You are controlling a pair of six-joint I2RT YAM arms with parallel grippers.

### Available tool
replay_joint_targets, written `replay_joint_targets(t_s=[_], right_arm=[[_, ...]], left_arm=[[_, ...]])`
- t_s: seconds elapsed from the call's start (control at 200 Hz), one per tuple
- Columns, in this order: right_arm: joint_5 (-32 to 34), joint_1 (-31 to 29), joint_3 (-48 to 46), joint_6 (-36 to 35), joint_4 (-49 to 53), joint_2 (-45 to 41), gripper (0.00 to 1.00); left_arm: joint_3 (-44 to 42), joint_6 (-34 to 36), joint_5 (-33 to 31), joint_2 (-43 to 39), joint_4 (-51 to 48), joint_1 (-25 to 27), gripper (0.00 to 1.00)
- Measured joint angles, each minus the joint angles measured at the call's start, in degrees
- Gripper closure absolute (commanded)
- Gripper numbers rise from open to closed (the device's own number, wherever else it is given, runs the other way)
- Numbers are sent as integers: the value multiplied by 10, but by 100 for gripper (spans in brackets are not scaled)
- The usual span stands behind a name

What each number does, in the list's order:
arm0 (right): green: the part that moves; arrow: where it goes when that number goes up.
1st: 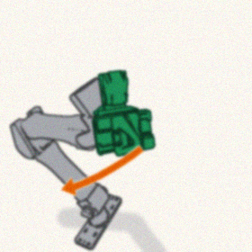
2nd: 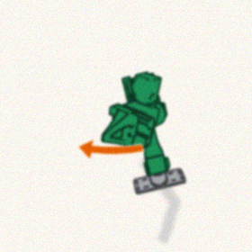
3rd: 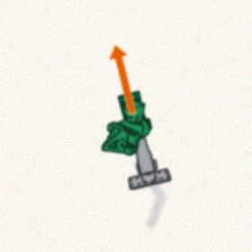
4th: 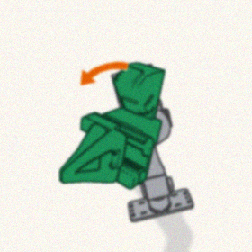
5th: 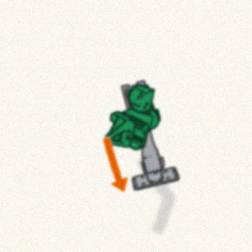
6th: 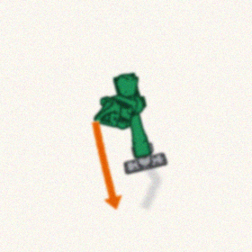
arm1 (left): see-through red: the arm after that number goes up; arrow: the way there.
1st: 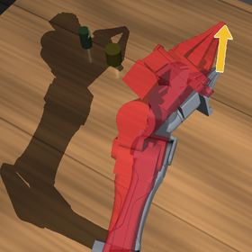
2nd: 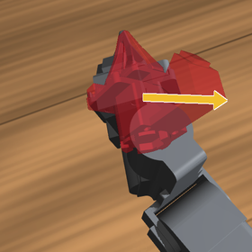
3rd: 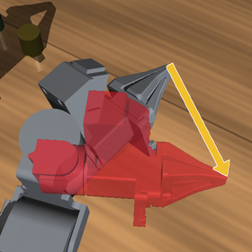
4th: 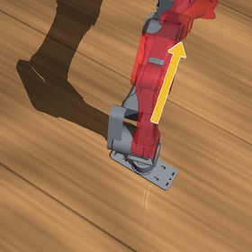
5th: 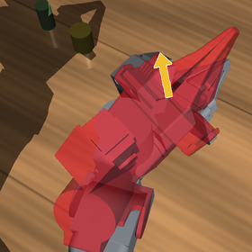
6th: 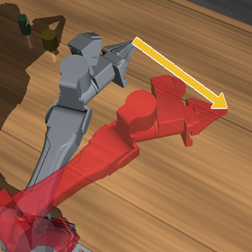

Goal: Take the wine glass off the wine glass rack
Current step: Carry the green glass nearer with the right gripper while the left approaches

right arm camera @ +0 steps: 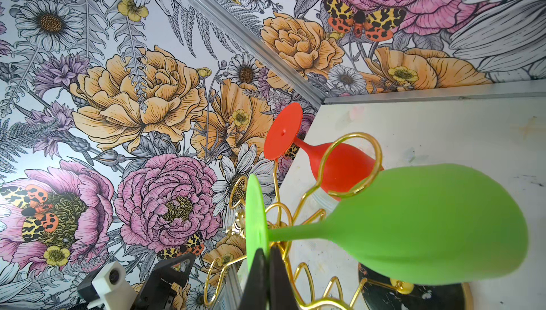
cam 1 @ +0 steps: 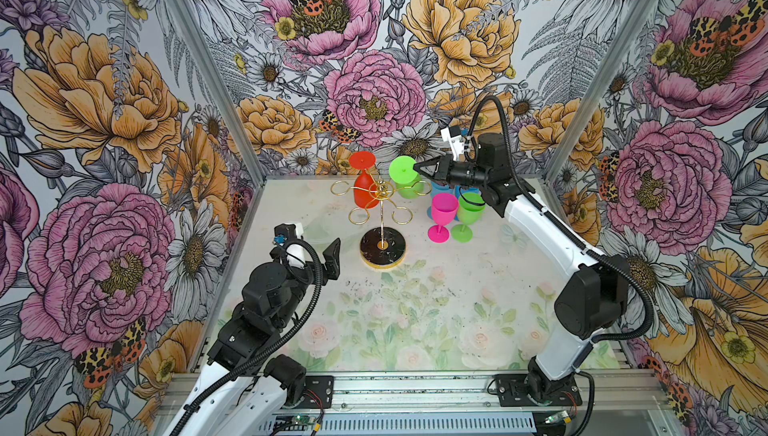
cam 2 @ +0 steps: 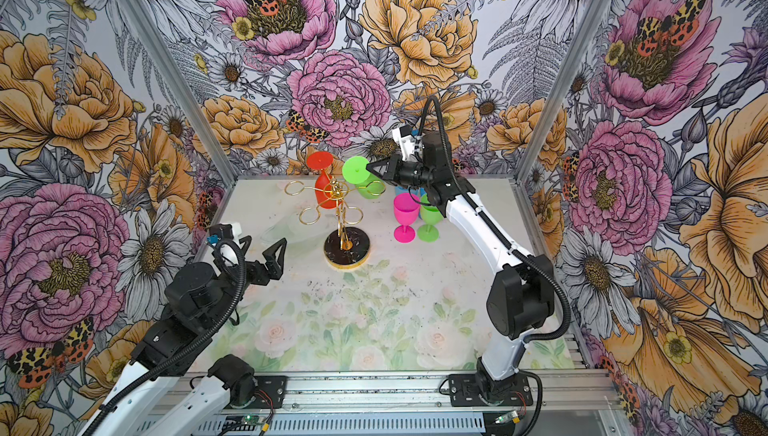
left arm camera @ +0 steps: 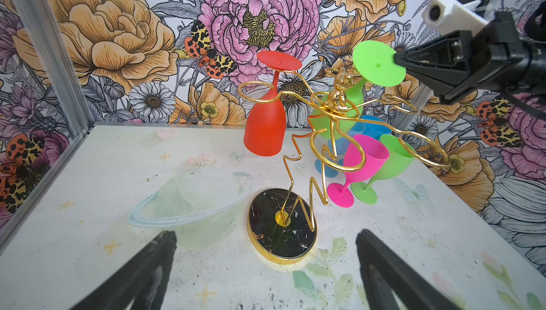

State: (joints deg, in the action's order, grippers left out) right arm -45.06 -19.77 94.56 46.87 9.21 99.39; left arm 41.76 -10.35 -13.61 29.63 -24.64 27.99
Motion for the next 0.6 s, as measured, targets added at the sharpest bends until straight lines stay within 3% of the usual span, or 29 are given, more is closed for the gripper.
replay_joint_targets(t_s=[0.6], right_arm=[[17, 41, -37, -52, 30, -94, 100]], left_arm=[[0, 0, 13, 1, -7, 0, 3]])
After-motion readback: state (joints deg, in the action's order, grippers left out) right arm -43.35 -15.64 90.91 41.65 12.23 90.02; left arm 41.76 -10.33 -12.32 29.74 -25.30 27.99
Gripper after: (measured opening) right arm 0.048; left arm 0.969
